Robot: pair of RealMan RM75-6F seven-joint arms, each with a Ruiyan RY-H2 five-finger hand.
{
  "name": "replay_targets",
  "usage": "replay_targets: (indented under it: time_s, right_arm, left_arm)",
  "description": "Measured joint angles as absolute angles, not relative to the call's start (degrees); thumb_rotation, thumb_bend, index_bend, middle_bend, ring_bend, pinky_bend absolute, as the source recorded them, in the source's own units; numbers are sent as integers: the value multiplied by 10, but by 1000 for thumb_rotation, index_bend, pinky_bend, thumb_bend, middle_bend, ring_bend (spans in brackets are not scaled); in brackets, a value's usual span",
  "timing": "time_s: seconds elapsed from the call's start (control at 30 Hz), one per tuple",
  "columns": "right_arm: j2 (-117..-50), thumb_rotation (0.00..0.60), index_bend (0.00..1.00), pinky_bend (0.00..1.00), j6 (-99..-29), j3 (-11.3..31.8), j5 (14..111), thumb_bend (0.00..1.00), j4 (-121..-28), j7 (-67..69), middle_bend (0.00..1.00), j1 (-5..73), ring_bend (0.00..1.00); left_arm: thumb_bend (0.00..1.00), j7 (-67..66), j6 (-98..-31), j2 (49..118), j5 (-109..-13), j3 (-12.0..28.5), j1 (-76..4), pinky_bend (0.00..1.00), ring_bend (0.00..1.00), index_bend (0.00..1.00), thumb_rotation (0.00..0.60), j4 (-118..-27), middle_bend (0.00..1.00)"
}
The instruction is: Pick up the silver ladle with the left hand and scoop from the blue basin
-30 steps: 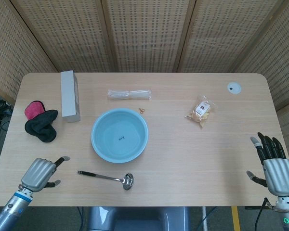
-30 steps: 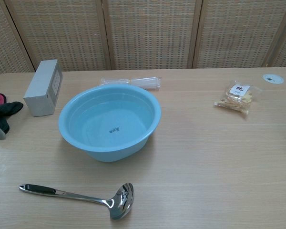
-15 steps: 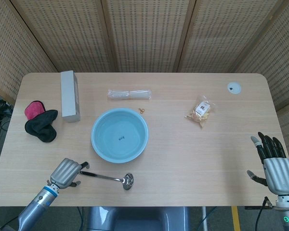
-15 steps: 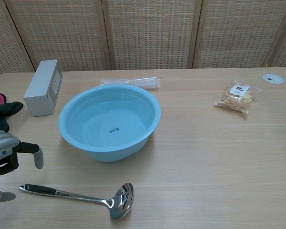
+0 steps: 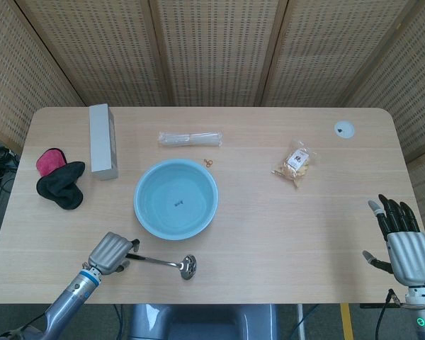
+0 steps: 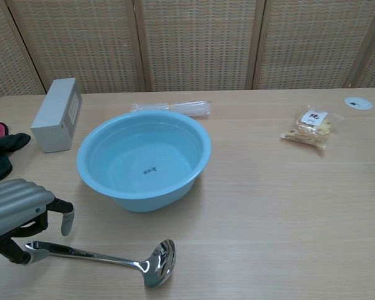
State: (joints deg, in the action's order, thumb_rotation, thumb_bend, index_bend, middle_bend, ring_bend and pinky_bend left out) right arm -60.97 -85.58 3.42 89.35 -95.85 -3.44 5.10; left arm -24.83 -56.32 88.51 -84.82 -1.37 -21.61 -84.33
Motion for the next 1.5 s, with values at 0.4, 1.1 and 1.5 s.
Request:
replay_targets:
  time_s: [0.4, 1.1, 1.5]
  right_arm:
    - [-607, 600, 0, 0, -856, 33, 894, 0, -957, -27, 0, 51, 0]
    - [-606, 600, 0, 0, -852, 33, 890, 0, -957, -24, 0, 53, 0]
    - [-605, 600, 0, 0, -851, 33, 891, 0, -956, -18, 0, 54, 0]
  left_arm:
    - [375, -275, -554, 918, -816, -18, -227, 1000, 948, 443, 600, -832, 959]
    - [376, -287, -553, 946, -791, -27, -239, 1000, 948, 466, 600, -806, 955]
    - [579, -290, -560, 948, -782, -30, -241, 1000, 949, 698, 600, -803, 954]
